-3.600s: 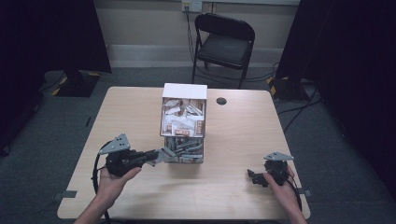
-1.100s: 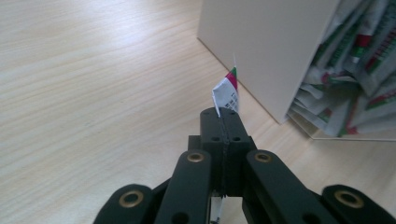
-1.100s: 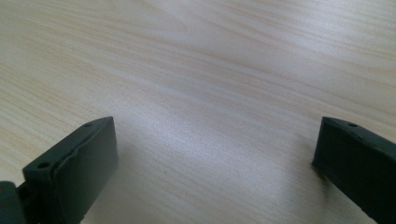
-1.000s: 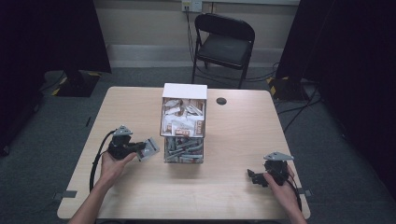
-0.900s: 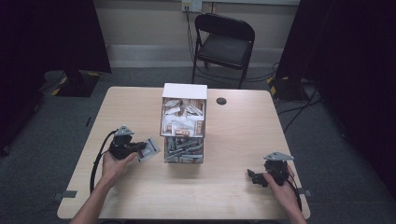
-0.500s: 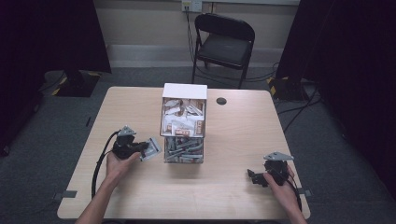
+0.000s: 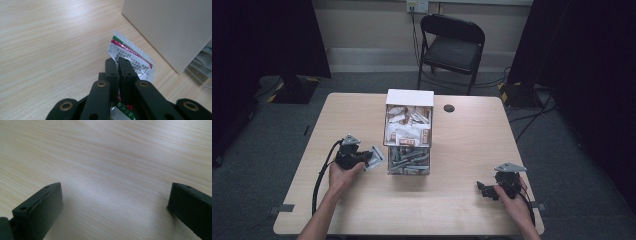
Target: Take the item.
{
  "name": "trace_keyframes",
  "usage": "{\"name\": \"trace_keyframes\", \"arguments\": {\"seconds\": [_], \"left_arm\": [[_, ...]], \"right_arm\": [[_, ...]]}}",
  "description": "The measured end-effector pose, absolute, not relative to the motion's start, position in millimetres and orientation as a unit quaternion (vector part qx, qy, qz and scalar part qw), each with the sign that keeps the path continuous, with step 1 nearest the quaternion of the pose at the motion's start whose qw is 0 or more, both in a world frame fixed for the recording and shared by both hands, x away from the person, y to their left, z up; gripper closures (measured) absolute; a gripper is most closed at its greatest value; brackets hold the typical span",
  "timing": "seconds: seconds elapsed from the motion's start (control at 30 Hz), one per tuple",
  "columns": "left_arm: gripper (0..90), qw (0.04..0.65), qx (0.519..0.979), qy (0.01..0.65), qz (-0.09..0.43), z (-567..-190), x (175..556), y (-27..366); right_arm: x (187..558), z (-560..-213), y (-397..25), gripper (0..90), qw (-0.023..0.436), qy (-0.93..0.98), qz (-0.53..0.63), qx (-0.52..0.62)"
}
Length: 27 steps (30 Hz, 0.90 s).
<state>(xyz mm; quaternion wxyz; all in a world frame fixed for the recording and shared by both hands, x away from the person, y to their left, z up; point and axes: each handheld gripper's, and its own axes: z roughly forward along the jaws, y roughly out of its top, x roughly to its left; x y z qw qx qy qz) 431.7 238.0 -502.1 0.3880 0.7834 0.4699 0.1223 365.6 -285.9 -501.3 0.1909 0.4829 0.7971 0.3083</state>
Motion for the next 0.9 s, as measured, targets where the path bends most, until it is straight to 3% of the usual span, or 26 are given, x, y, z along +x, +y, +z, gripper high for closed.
{"name": "trace_keyframes", "arguments": {"seconds": [0.43,0.5,0.73,0.9], "left_arm": [[82.6,0.387,0.776,0.481,0.130,-503.5,433.1,241.5],[75.3,0.382,0.773,0.487,0.138,-503.9,433.2,242.1],[69.5,0.382,0.771,0.492,0.134,-503.1,433.5,243.2],[59.8,0.386,0.761,0.503,0.138,-500.5,434.1,245.2]], "right_arm": [[365.6,-501.3,-285.9,0.0,0.191,0.797,0.309,0.483],[365.6,-501.3,-285.9,0.0,0.191,0.797,0.308,0.483],[365.6,-501.3,-285.9,0.0,0.191,0.797,0.308,0.483],[365.6,-501.3,-285.9,0.0,0.191,0.797,0.308,0.483]]}}
